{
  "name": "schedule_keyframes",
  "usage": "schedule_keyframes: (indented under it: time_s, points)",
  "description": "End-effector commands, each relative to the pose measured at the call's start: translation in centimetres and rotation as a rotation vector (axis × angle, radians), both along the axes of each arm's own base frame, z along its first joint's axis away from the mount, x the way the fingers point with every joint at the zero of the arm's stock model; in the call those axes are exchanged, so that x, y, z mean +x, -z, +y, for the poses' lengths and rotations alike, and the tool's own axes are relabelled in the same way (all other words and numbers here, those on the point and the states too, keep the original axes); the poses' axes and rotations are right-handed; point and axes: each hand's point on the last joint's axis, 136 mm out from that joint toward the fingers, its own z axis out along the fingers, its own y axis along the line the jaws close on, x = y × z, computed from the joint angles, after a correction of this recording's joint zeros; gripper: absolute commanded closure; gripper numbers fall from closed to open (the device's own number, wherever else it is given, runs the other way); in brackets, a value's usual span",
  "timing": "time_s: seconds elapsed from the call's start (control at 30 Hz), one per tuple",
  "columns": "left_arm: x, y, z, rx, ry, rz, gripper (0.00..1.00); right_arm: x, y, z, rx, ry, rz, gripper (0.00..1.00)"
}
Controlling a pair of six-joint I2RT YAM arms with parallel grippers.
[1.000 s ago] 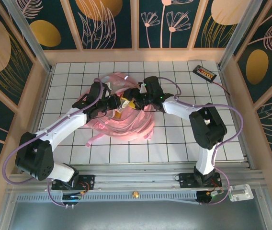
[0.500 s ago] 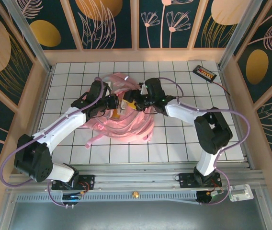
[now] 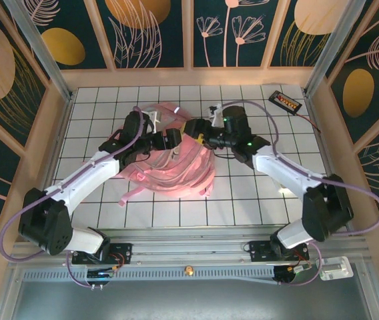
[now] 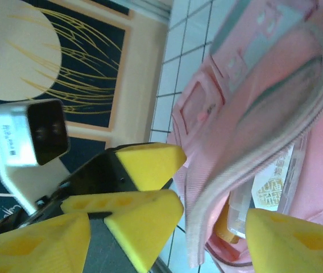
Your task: Pack the student bag
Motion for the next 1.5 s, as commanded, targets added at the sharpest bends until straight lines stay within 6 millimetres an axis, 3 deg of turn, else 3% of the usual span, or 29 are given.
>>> schedule_keyframes:
  time_s: [0.0, 0.17, 0.23, 0.33, 0.53, 0.7, 0.83, 1.0, 1.07, 1.2, 1.33, 1.4, 1.47]
  points:
    - [-1.0, -4.2, -0.3, -0.077, 0.04, -0.097, 0.01, -0.3, 0.8, -3.0, -0.119, 0.07, -0.043, 0.2]
    - [-2.5, -4.7, 3.5, 0.006, -0.076, -0.125, 0.01, -0.8, 4.1, -5.0, -0.328, 0.107, -0.009, 0.06]
    - [-3.0, -4.2, 4.3, 0.025, -0.101, -0.117, 0.01, -1.2, 5.5, -4.6, -0.406, 0.087, 0.006, 0.03]
    - [-3.6, -1.6, 4.9, 0.046, -0.116, -0.065, 0.01, -0.7, 7.0, -3.9, -0.509, 0.084, 0.018, 0.02]
    - [-4.7, 0.5, 7.1, 0.055, -0.193, -0.048, 0.01, 1.2, 7.8, -1.7, -0.56, 0.088, 0.011, 0.01]
    - [-4.9, 1.9, 9.2, 0.068, -0.252, -0.005, 0.01, 1.6, 11.1, -1.4, -0.64, 0.069, 0.06, 0.01]
    - [-4.9, 2.8, 10.6, 0.03, -0.291, 0.032, 0.01, 1.2, 13.2, -2.0, -0.658, 0.08, 0.084, 0.11]
    - [-4.8, 4.1, 10.7, -0.081, -0.29, 0.083, 0.01, 1.2, 13.9, -1.3, -0.634, 0.062, 0.077, 0.51]
    - [-4.8, 4.5, 10.6, -0.102, -0.286, 0.094, 0.01, 1.3, 13.9, -1.1, -0.631, 0.053, 0.079, 0.56]
    - [-4.7, 4.4, 10.6, -0.097, -0.281, 0.094, 0.01, 0.4, 12.1, -0.9, -0.597, 0.032, 0.06, 0.49]
    - [-4.5, 3.5, 10.7, -0.099, -0.278, 0.074, 0.01, -1.9, 8.4, -2.0, -0.515, 0.036, 0.023, 0.28]
    - [-4.3, 3.3, 10.7, -0.098, -0.279, 0.07, 0.01, -2.8, 6.6, -2.5, -0.452, 0.055, 0.004, 0.02]
    - [-4.1, 3.5, 10.8, -0.105, -0.282, 0.074, 0.01, -2.9, 5.2, -2.6, -0.41, 0.069, -0.001, 0.01]
